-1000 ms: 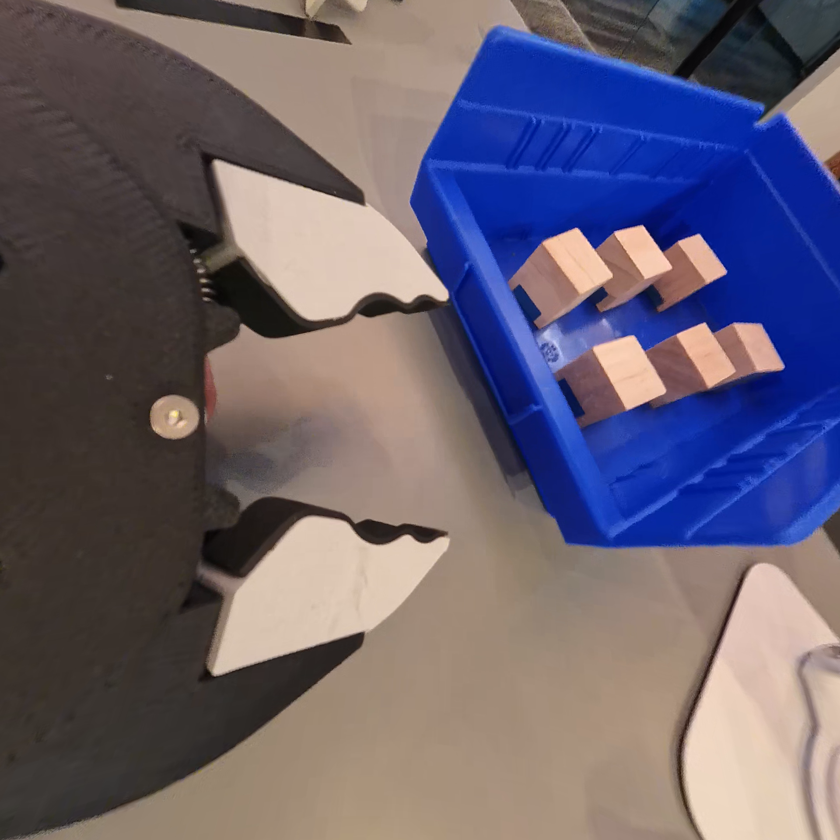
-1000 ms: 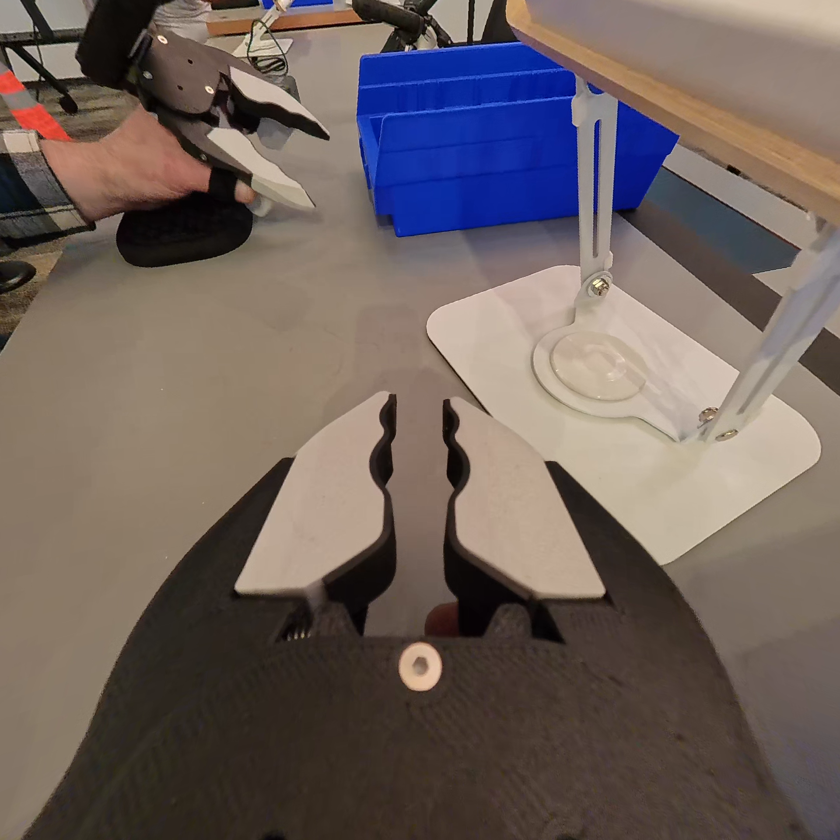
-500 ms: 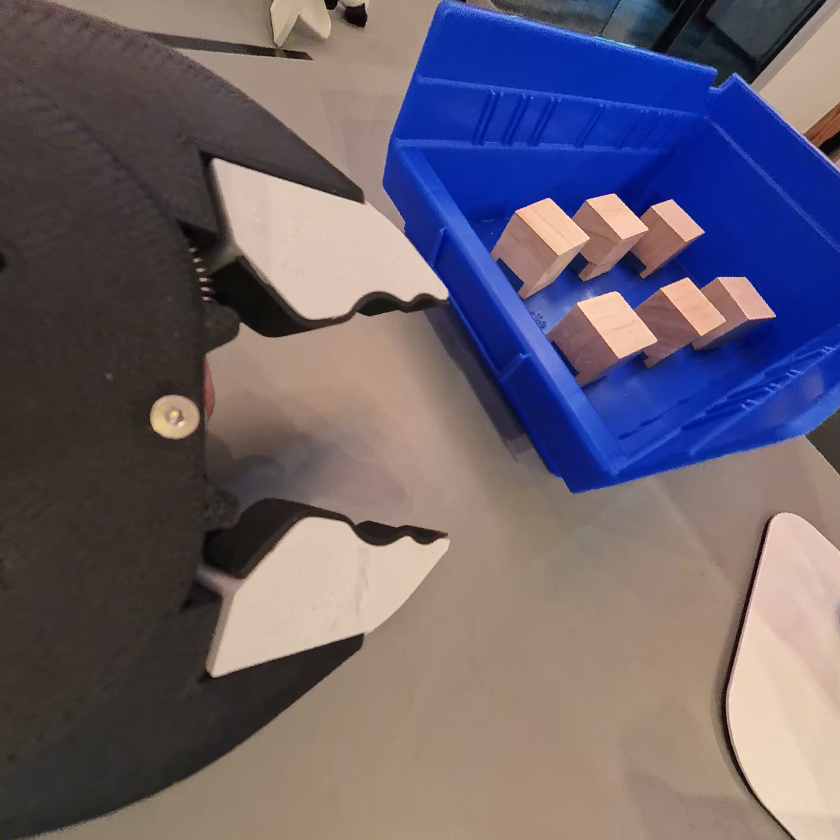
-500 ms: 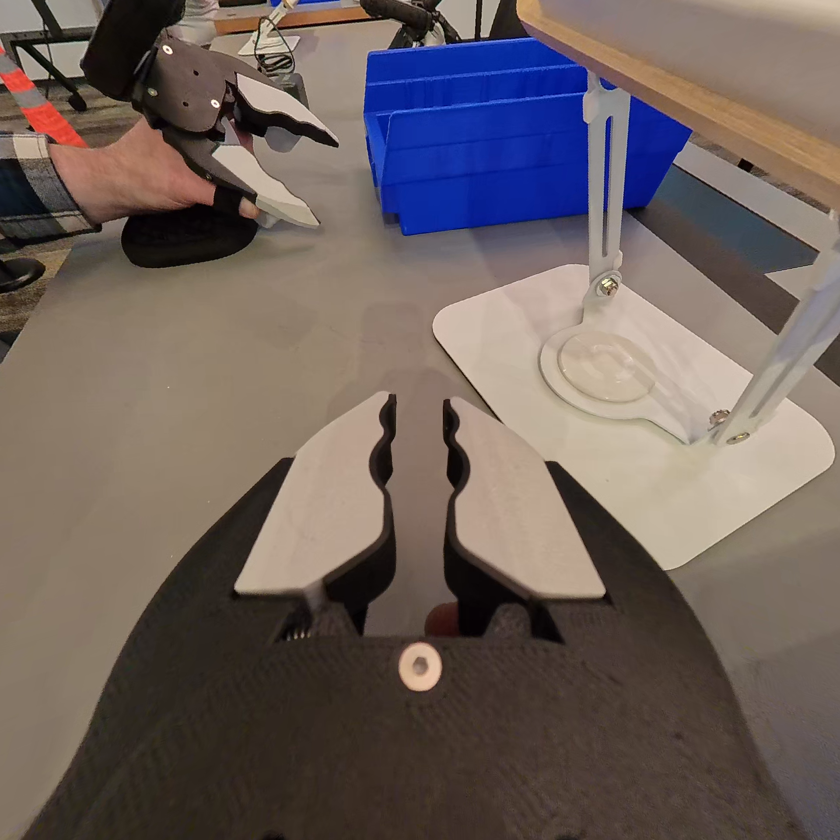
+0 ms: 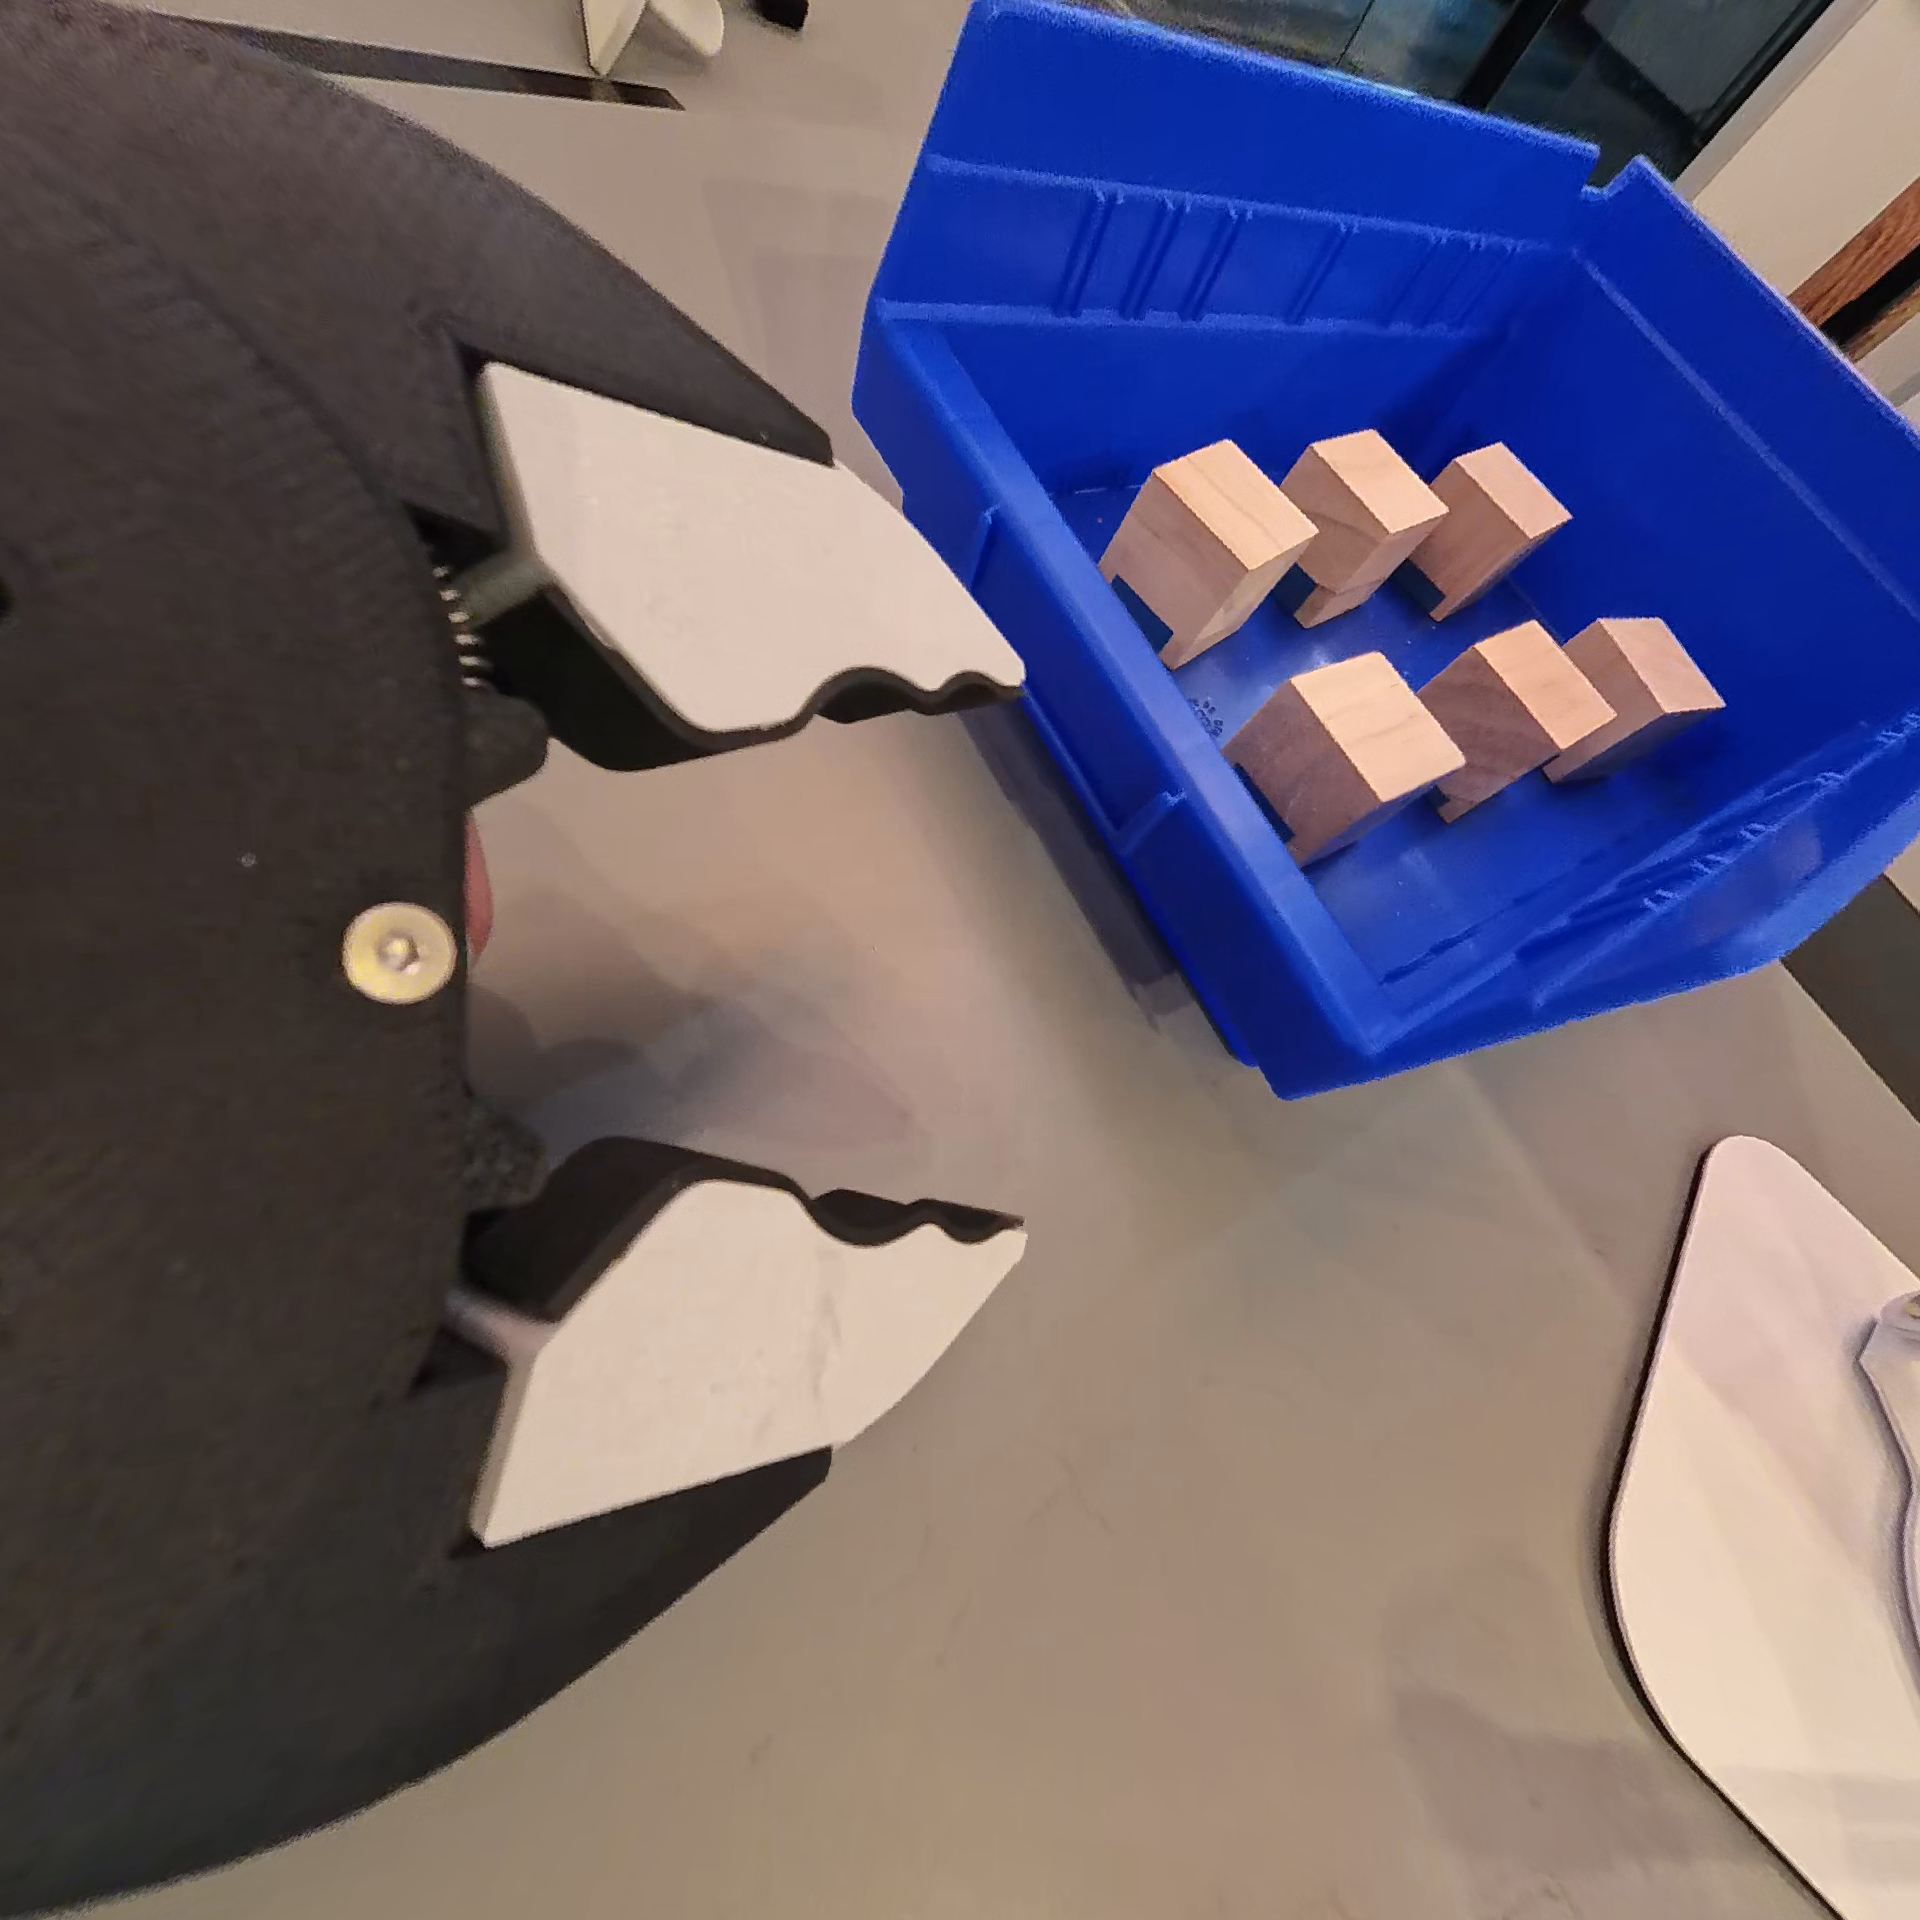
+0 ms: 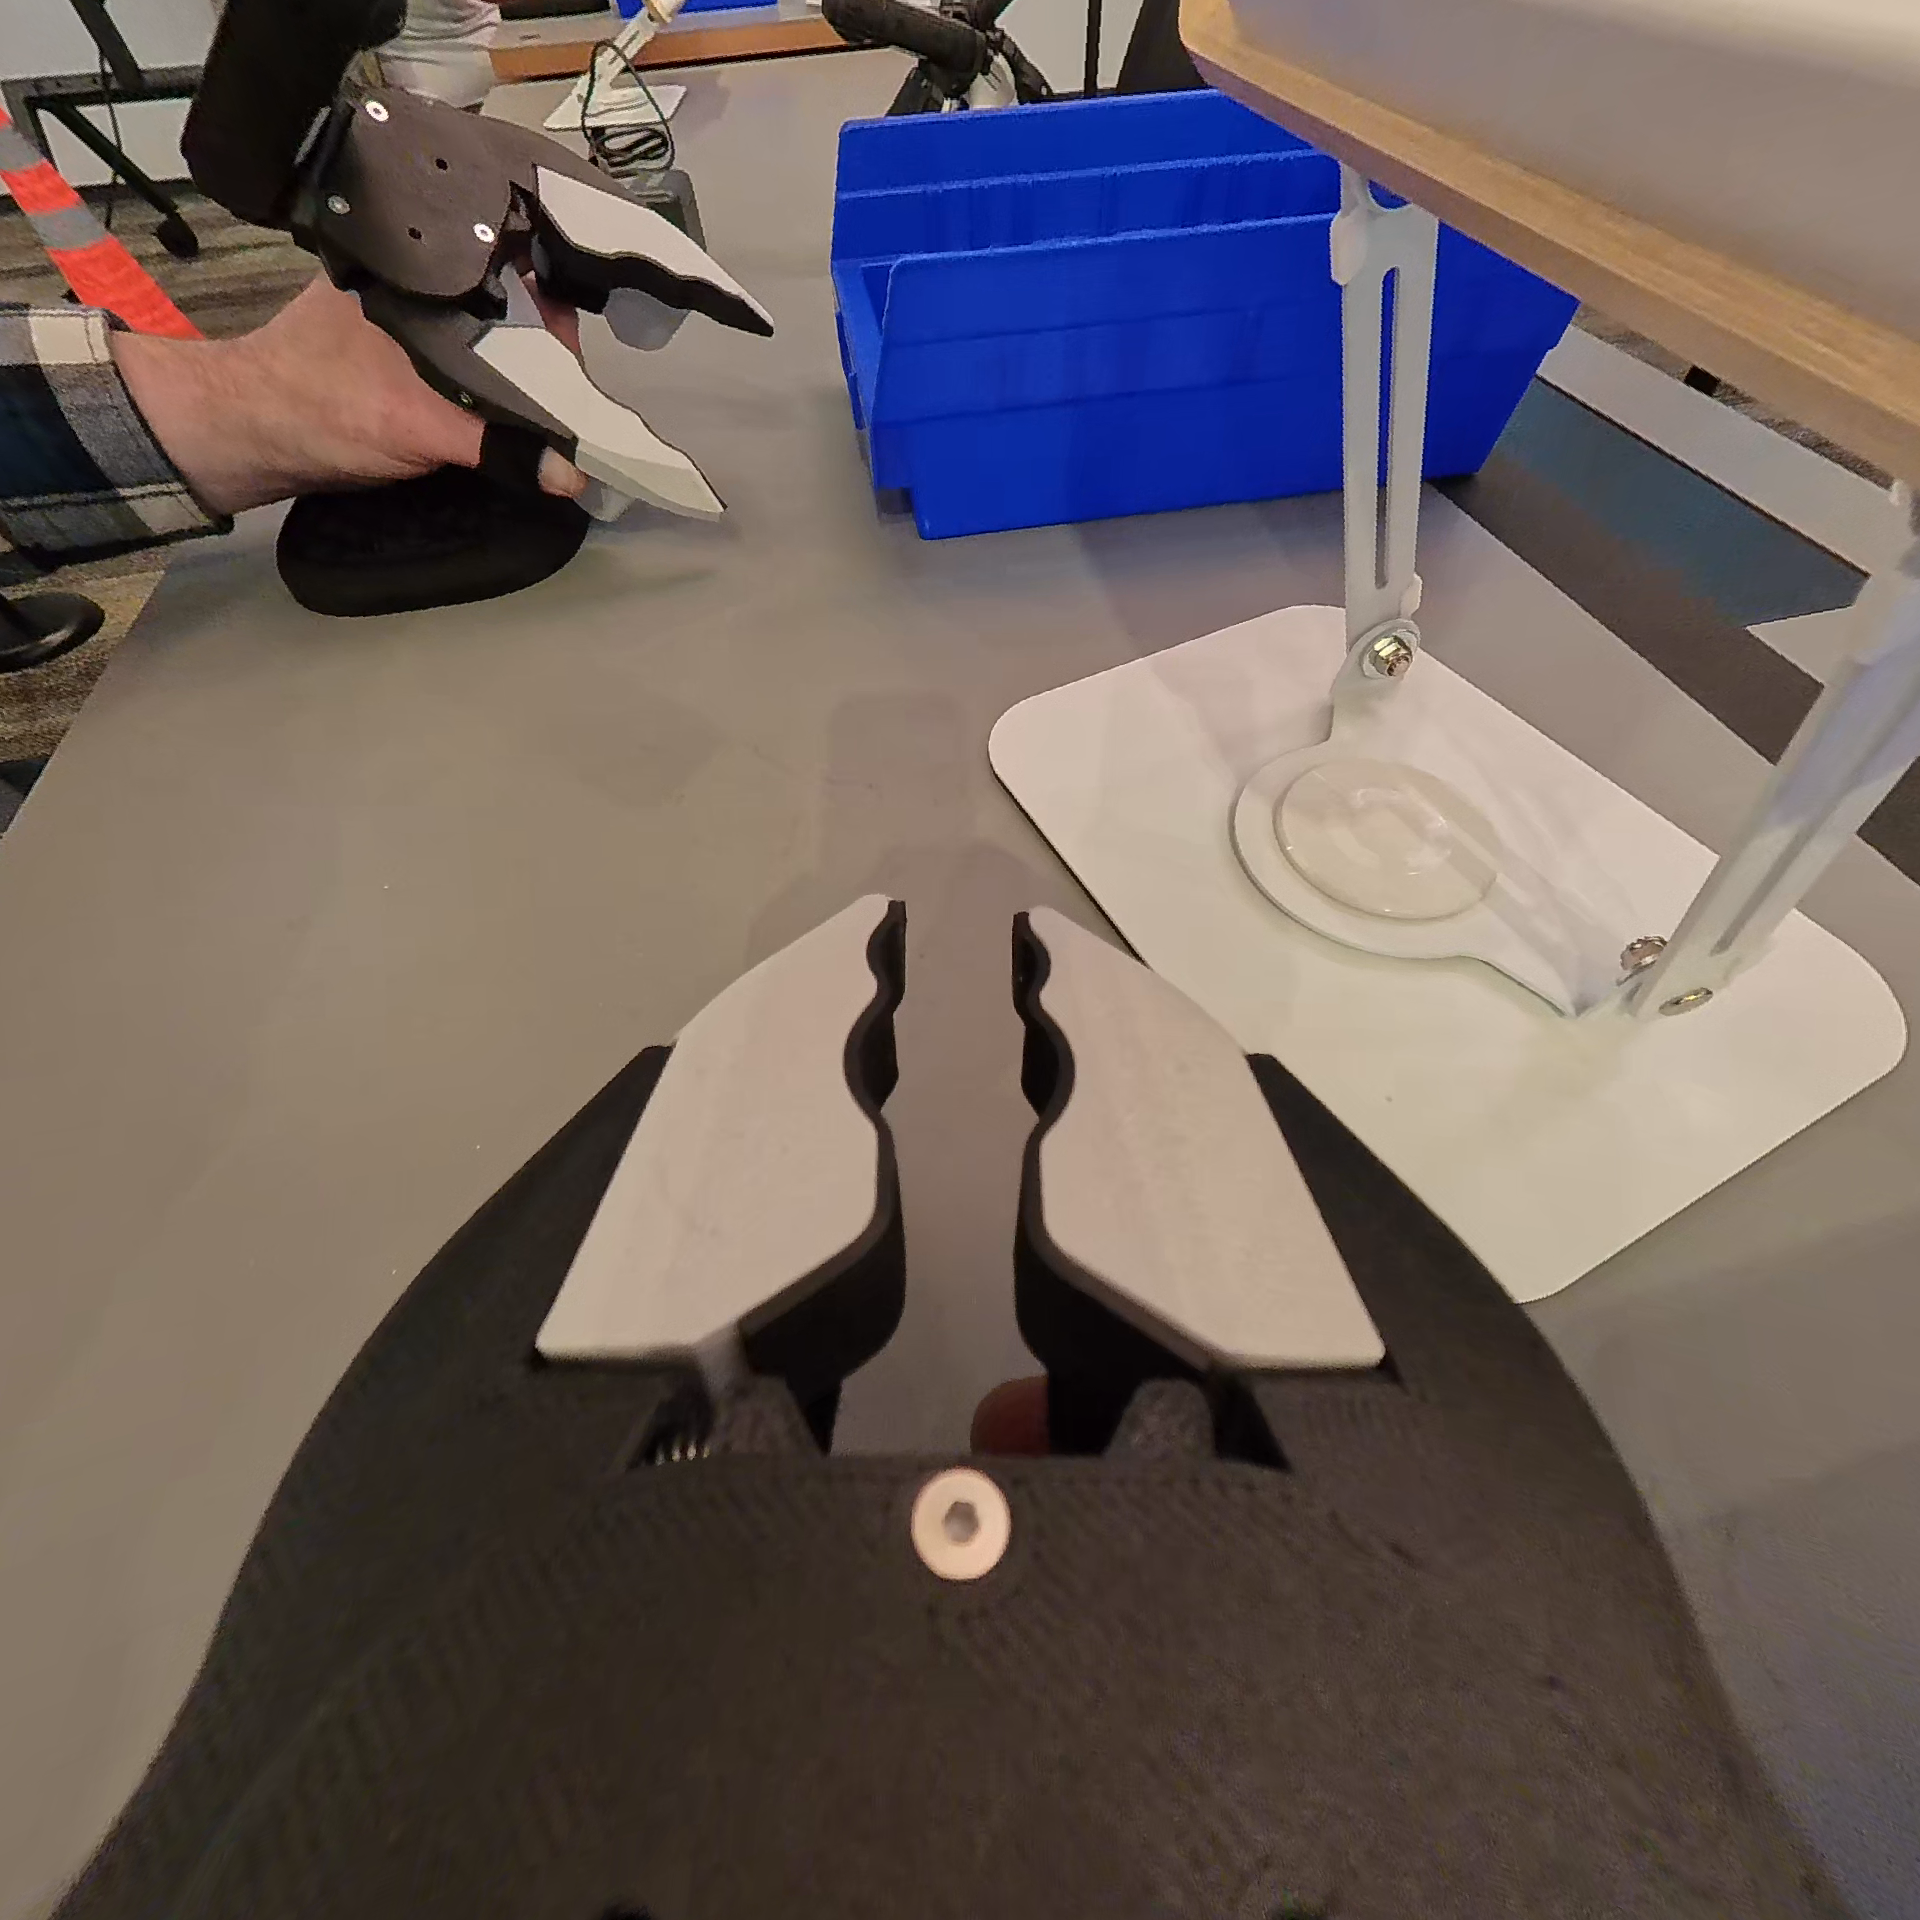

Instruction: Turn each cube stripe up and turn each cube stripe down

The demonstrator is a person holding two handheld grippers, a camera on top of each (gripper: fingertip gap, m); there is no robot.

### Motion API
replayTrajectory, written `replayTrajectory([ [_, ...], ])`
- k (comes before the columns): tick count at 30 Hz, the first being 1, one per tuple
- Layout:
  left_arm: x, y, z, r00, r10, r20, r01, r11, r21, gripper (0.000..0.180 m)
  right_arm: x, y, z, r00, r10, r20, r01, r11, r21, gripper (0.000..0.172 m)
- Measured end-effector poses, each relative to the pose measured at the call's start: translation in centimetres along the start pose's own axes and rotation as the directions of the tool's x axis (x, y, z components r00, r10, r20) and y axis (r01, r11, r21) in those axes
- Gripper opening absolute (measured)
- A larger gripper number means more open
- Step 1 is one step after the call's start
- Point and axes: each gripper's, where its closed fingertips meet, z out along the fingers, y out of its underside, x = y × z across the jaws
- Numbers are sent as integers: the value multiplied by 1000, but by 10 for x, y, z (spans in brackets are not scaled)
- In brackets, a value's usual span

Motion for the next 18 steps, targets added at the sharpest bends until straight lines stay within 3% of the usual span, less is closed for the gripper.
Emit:
replayTrajectory([
  [10, -15, -15, -13, 996, -84, 17, 82, 992, 96, 92, 2, 0, -1, 1000, 8, -2, -8, 1000, 7, 19],
  [14, -33, -46, -29, 997, -40, 66, 29, 986, 166, 88, 3, 0, -1, 1000, 15, 1, -15, 1000, 9, 19],
  [18, -53, -82, -29, 994, 48, 102, -62, 990, 130, 80, 3, 0, -1, 1000, 23, 6, -23, 1000, 11, 19],
])
